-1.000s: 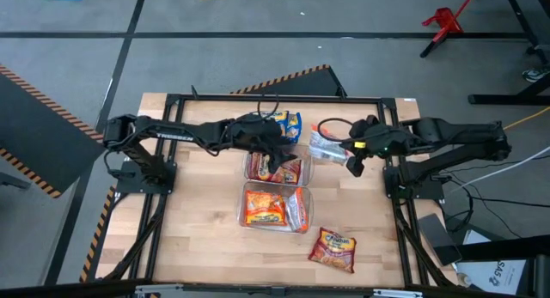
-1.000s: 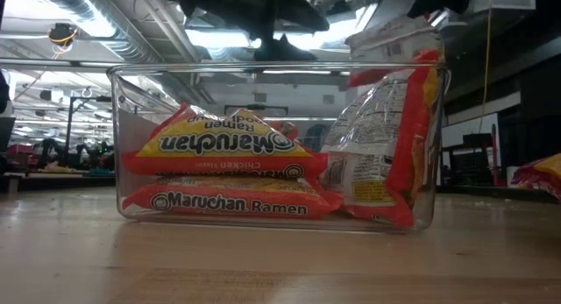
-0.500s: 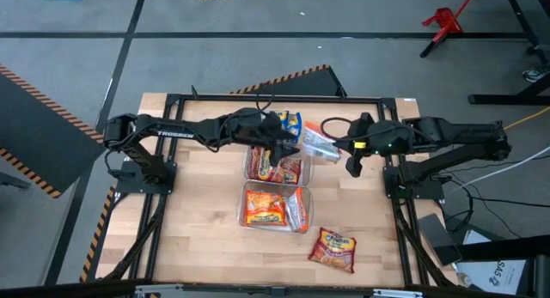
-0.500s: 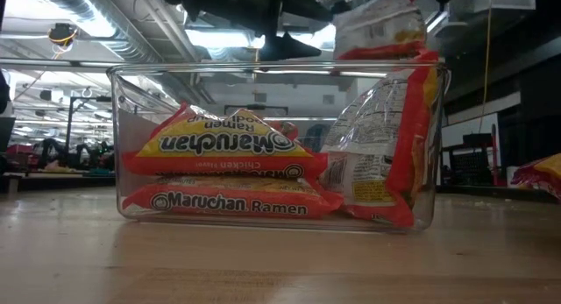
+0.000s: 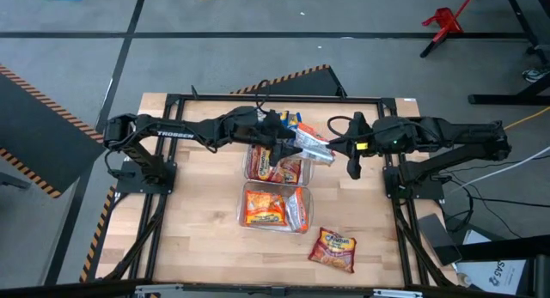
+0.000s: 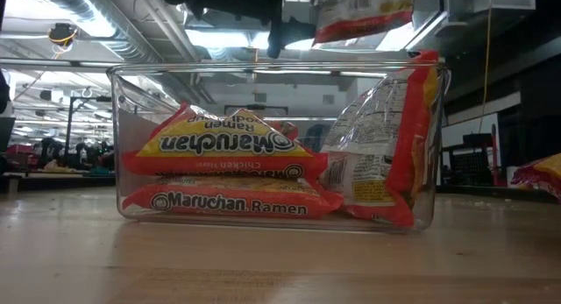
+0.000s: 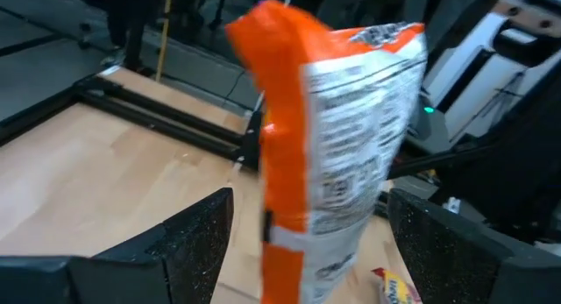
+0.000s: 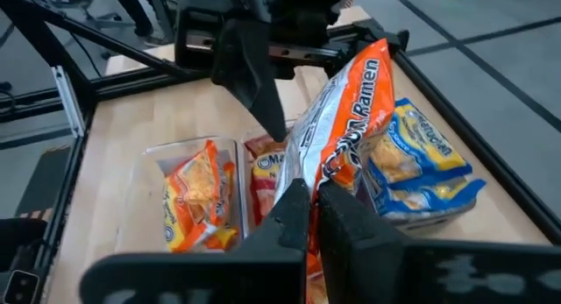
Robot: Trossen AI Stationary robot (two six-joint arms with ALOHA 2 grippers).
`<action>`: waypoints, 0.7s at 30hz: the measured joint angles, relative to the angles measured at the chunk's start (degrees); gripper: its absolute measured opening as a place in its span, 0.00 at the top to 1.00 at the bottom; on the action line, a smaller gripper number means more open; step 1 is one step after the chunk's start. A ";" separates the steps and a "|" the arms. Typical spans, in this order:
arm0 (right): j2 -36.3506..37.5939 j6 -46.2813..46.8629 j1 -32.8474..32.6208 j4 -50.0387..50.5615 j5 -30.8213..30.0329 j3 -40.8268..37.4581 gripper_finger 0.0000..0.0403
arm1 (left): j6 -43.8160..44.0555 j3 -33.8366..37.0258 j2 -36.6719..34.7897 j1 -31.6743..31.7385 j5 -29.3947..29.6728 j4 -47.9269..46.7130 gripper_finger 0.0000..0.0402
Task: Sort Maruchan noodles
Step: Put the orange noodle pack into the bottom transparent bin
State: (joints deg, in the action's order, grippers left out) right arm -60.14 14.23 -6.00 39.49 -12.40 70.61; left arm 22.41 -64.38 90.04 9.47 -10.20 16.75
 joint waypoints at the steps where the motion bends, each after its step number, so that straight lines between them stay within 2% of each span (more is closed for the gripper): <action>1: 0.00 -0.32 0.00 -0.24 0.02 0.00 1.00 | -0.03 0.00 0.00 0.00 -0.52 0.52 0.26; 6: 0.00 -1.97 0.00 -2.34 0.05 0.00 1.00 | -0.20 0.04 0.00 -0.51 -4.39 4.66 0.26; 11: 0.00 -3.68 0.00 -4.28 0.63 0.00 1.00 | -0.13 0.04 0.00 -1.41 -5.73 5.78 0.26; 16: 0.00 -4.27 0.02 -6.66 1.68 0.00 1.00 | -0.08 0.04 0.00 -2.23 -3.72 6.06 0.28; 21: 0.00 -4.26 0.02 -7.00 2.00 0.00 1.00 | -0.07 0.04 0.00 -2.86 -1.47 6.52 0.37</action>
State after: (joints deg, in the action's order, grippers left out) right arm -60.14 9.98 -5.98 32.49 -10.39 70.61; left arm 22.34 -64.34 90.04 6.62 -11.67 23.27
